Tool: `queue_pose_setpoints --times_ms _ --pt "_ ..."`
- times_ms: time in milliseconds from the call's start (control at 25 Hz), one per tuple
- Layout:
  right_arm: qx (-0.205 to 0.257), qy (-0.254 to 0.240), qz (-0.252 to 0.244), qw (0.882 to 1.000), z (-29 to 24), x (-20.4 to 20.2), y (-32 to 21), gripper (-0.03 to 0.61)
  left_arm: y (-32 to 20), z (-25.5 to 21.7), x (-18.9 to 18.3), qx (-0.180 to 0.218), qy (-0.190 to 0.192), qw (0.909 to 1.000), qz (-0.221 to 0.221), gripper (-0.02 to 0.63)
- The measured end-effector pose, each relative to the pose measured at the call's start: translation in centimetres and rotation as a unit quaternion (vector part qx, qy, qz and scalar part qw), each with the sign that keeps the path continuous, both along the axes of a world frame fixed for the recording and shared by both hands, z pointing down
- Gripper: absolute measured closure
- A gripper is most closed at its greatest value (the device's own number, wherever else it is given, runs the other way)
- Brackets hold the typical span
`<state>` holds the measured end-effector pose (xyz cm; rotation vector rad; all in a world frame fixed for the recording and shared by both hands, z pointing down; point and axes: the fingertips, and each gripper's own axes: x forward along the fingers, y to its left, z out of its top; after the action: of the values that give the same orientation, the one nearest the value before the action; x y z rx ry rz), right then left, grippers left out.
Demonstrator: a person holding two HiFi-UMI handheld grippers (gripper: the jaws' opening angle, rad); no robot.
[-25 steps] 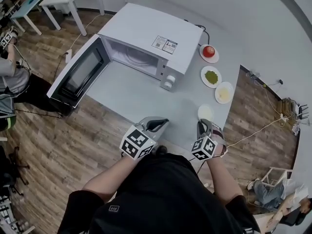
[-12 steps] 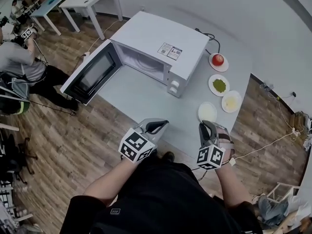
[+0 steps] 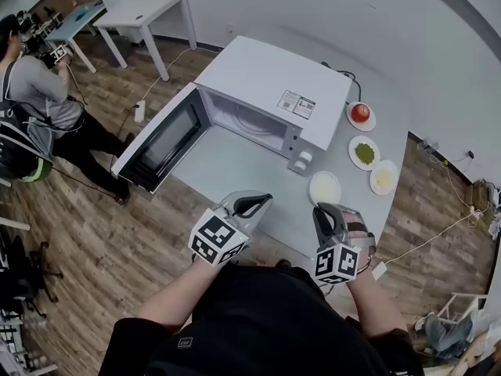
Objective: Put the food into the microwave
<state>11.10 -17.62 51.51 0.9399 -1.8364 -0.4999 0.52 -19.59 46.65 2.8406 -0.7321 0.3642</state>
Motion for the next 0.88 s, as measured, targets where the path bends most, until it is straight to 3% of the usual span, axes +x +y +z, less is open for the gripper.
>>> queue_pose_setpoints --times_ms 280,520,680,880 --pt "0.009 0.005 0.038 0.999 -0.4 -11.1 -3.5 0.514 -3.2 -2.2 -11.0 0.042 -0.003 0.9985 0.035 0.606" --pt "0.0 0.003 0.047 0.999 0.3 -19.1 -6.0 0.514 -4.6 -2.2 -19.9 0.036 -0.013 0.9987 0.034 0.606" --pt "0.0 0.007 0.038 0.999 0.1 -22.6 -7.2 0.512 -6.1 -2.5 -22.3 0.036 -0.001 0.9989 0.029 0.606" --pt "-0.005 0.015 0.029 0.999 0.4 -24.2 -8.8 0.512 -7.0 -2.4 -22.3 0.028 0.015 0.9989 0.034 0.606"
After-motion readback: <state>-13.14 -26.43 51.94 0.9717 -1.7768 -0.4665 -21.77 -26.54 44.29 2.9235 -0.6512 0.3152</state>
